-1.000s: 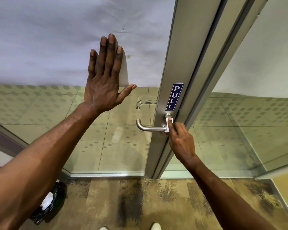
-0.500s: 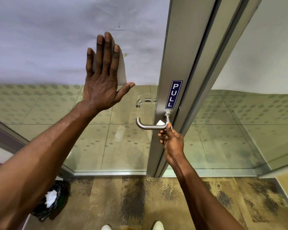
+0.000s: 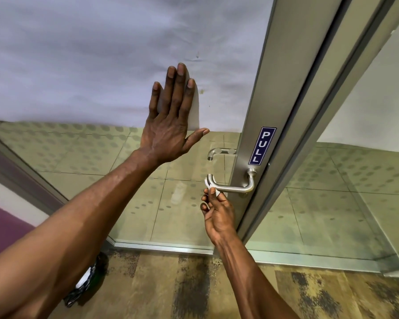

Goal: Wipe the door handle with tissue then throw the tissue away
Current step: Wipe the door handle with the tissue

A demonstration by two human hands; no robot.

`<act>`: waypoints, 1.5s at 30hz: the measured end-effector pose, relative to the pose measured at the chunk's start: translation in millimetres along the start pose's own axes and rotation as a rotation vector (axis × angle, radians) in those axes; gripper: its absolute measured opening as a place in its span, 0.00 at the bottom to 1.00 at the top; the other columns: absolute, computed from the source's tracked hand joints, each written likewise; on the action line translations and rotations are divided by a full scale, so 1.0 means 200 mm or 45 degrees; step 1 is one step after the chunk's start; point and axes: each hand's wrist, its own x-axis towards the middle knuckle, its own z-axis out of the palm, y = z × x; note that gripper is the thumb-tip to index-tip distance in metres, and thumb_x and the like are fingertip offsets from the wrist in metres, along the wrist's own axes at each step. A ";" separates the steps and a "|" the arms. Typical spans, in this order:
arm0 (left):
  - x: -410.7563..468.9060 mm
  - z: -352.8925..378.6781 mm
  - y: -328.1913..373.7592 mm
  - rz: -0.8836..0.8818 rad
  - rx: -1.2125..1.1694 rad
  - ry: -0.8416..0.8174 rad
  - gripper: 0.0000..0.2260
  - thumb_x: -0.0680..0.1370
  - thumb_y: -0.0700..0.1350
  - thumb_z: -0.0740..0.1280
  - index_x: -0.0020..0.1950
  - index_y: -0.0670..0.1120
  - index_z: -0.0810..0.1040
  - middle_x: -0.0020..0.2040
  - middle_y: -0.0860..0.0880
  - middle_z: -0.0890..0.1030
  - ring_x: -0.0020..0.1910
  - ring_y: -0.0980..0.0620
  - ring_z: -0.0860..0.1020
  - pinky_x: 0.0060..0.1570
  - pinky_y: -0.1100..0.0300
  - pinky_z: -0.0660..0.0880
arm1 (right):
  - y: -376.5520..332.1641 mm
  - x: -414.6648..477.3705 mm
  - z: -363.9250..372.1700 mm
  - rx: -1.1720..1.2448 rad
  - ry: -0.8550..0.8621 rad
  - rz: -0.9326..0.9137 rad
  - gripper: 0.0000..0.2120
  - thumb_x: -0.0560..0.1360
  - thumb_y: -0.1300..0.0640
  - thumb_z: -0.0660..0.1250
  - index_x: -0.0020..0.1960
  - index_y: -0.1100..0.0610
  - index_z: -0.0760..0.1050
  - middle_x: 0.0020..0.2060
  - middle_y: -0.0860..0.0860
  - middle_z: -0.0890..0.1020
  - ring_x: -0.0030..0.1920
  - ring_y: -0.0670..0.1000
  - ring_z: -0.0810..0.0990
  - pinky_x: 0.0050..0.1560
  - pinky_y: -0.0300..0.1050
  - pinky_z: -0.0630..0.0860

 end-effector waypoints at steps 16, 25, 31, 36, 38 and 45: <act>0.00 0.01 0.00 0.004 0.017 0.017 0.49 0.85 0.73 0.56 0.89 0.45 0.34 0.87 0.46 0.25 0.88 0.46 0.27 0.89 0.45 0.31 | 0.00 0.18 0.01 0.318 -0.341 0.222 0.16 0.76 0.65 0.61 0.60 0.54 0.77 0.39 0.52 0.81 0.41 0.52 0.80 0.41 0.44 0.77; 0.00 0.02 -0.01 0.003 0.035 0.016 0.49 0.85 0.73 0.57 0.89 0.45 0.34 0.87 0.46 0.25 0.88 0.45 0.26 0.88 0.44 0.31 | -0.07 0.14 -0.08 0.092 -0.302 0.233 0.12 0.76 0.66 0.62 0.52 0.58 0.82 0.42 0.57 0.83 0.44 0.55 0.81 0.40 0.45 0.80; 0.00 0.02 -0.01 -0.005 0.058 0.010 0.49 0.85 0.73 0.57 0.89 0.44 0.34 0.89 0.33 0.47 0.87 0.45 0.26 0.88 0.45 0.30 | -0.14 0.06 -0.21 0.142 -0.262 0.211 0.12 0.79 0.61 0.65 0.60 0.58 0.82 0.51 0.58 0.88 0.46 0.53 0.86 0.42 0.44 0.82; 0.00 0.02 0.00 -0.017 0.063 0.016 0.50 0.85 0.73 0.57 0.89 0.44 0.34 0.88 0.32 0.48 0.87 0.46 0.26 0.88 0.45 0.30 | -0.20 -0.01 -0.29 0.325 -0.153 0.171 0.06 0.78 0.62 0.66 0.52 0.58 0.82 0.51 0.59 0.87 0.51 0.56 0.88 0.45 0.45 0.85; 0.00 0.01 0.00 -0.014 0.053 0.021 0.50 0.85 0.73 0.57 0.89 0.44 0.34 0.89 0.33 0.45 0.88 0.46 0.27 0.88 0.44 0.31 | -0.24 -0.02 -0.31 0.364 -0.096 0.146 0.05 0.78 0.62 0.66 0.51 0.58 0.80 0.47 0.58 0.87 0.49 0.55 0.88 0.42 0.43 0.84; 0.00 0.01 0.00 -0.006 0.035 -0.003 0.50 0.85 0.73 0.58 0.89 0.44 0.33 0.88 0.42 0.29 0.88 0.46 0.27 0.88 0.43 0.31 | -0.40 0.03 -0.32 0.226 0.057 0.070 0.08 0.84 0.62 0.63 0.53 0.58 0.81 0.40 0.53 0.86 0.41 0.50 0.83 0.33 0.37 0.78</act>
